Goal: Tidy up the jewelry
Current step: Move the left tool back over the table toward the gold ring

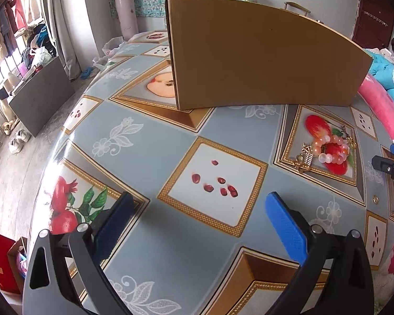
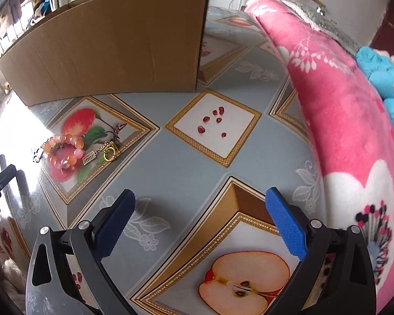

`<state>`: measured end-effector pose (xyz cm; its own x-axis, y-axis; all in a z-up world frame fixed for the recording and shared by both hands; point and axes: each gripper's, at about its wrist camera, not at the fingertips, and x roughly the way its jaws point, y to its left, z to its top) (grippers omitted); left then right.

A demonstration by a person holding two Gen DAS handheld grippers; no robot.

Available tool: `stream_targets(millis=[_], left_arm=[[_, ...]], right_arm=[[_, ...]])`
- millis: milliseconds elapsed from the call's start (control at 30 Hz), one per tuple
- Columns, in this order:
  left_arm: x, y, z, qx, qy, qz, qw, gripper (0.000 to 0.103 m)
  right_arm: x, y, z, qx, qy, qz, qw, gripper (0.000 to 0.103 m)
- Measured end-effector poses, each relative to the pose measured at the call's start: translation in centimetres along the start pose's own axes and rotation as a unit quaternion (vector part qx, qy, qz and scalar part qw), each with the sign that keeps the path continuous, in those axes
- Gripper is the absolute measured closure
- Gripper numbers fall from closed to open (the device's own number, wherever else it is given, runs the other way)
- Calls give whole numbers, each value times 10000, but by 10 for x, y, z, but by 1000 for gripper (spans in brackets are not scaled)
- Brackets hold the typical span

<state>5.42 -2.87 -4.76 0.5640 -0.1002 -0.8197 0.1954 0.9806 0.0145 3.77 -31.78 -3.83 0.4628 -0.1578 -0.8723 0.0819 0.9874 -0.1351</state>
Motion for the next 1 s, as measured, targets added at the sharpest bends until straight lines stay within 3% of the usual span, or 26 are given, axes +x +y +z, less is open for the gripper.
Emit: stream_targets(millis=[200,333,500,667,833,1000], left_arm=[[1,1,2,81,-35,-55,9999,4],[2,0,9,136,95,-134,9998,5],[-19,-13,16,388,-371,-674,9963,8],[-37,-53,20,1013,-654,-1391,9829,17],[-38,-98,17,1588,-458,-2020,9653,38],[-35,-134,9,2033,-265,-2429,9481,45]], right_arm=[[-26,12,3,23,-581,584,9966,9],[-33,13,4,84,-621,899,9940,22],[-40,3,2,316,-692,1127,9907,36],[-37,-12,4,545,-696,1343,9870,47],[-35,-19,0,681,-692,1499,9839,54],[-34,-25,-6,725,-697,1601,9820,54]])
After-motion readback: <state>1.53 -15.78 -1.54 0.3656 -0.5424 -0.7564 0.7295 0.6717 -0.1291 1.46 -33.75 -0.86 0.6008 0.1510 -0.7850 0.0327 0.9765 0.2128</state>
